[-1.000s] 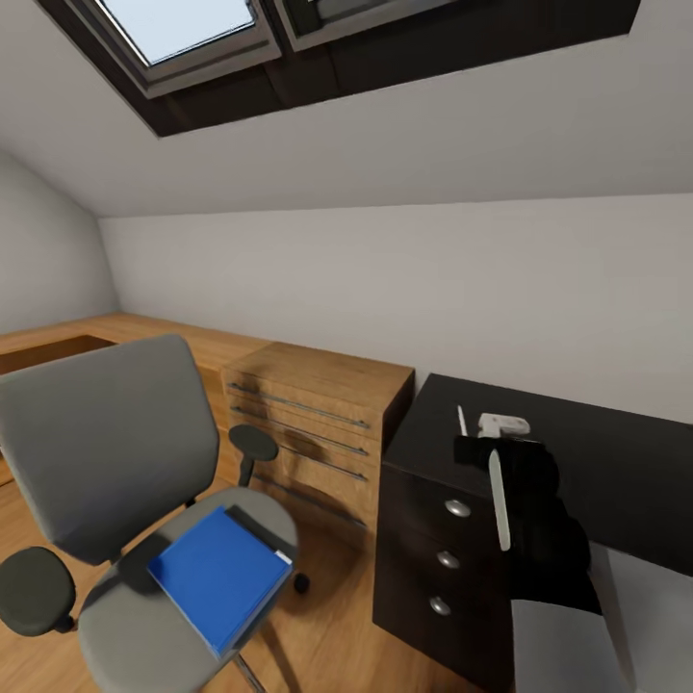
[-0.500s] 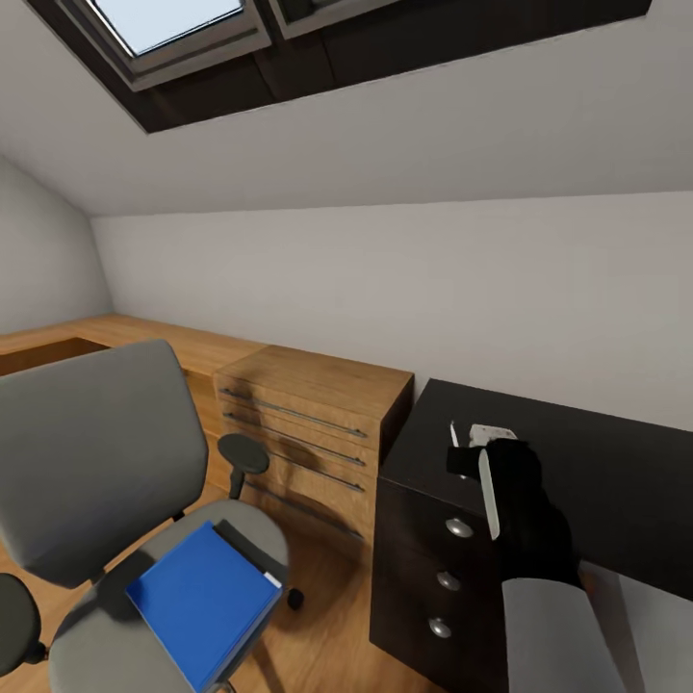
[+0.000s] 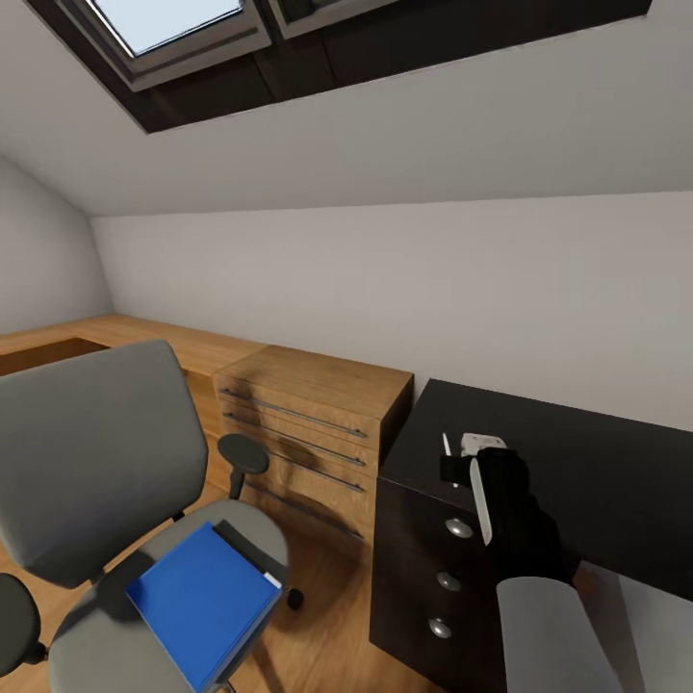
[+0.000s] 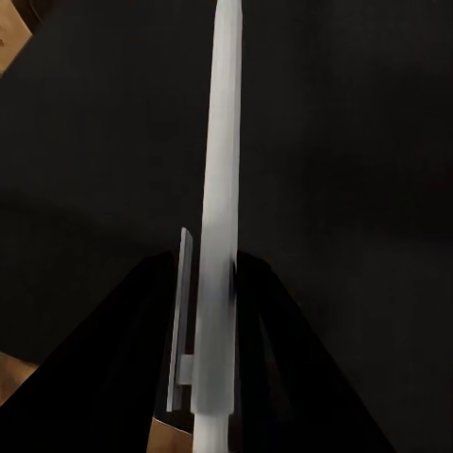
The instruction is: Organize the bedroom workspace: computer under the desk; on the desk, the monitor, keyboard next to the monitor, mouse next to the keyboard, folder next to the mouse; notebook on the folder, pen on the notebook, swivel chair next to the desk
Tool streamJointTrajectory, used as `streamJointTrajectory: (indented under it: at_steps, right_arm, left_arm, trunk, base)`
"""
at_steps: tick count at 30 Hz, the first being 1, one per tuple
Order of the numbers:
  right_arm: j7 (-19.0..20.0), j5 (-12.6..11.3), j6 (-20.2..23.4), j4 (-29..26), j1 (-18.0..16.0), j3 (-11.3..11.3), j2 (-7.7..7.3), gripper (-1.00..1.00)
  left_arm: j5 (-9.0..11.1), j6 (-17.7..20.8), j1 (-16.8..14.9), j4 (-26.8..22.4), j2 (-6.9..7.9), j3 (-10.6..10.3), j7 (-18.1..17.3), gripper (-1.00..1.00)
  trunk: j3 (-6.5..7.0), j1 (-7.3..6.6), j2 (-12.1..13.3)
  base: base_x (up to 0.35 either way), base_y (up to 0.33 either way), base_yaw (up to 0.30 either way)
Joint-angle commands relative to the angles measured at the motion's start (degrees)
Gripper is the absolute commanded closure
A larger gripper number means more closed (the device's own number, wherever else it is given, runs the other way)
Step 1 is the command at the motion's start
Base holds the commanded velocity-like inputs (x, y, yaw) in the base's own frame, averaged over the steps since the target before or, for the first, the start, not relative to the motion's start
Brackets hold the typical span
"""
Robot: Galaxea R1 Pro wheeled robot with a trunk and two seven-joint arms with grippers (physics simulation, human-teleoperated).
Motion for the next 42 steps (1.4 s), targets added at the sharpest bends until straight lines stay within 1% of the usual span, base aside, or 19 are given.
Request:
streamJointTrajectory:
  at_steps: [1, 9, 31, 32, 42]
  right_arm:
    - [0.23, 0.28, -0.08, 0.11, -0.05, -0.12, 0.06, 1.0]
    - [0.22, 0.26, -0.92, 0.61, -0.06, -0.12, 0.03, 1.0]
    - [0.19, 0.34, -1.07, 1.19, -0.69, -0.21, -0.01, 1.0]
    - [0.18, 0.34, -1.04, 1.26, -0.72, -0.22, -0.04, -1.0]
    - [0.17, 0.28, -1.07, 1.32, -0.76, -0.24, -0.09, -1.0]
  left_arm:
    - [0.6, -0.53, 0.0, -0.1, 0.09, -0.25, 0.21, -1.0]
    - [0.6, -0.54, 0.0, -0.09, 0.09, -0.25, 0.21, -1.0]
    - [0.6, -0.65, 0.0, -0.09, 0.09, -0.31, 0.38, -1.0]
    - [0.6, -0.63, 0.0, -0.09, 0.09, -0.28, 0.38, -1.0]
    - [0.6, -0.73, 0.0, -0.09, 0.09, -0.25, 0.39, -1.0]
  trunk:
    - [-0.05, 0.0, -0.03]
    - [-0.05, 0.0, -0.03]
    - [-0.05, 0.0, -0.03]
    - [-0.05, 0.0, -0.03]
    - [-0.05, 0.0, -0.03]
  base:
    - [0.0, 0.0, 0.0]
    - [0.0, 0.0, 0.0]
    - [0.037, 0.0, 0.0]
    - [0.004, 0.0, 0.0]
    - [0.0, 0.0, 0.0]
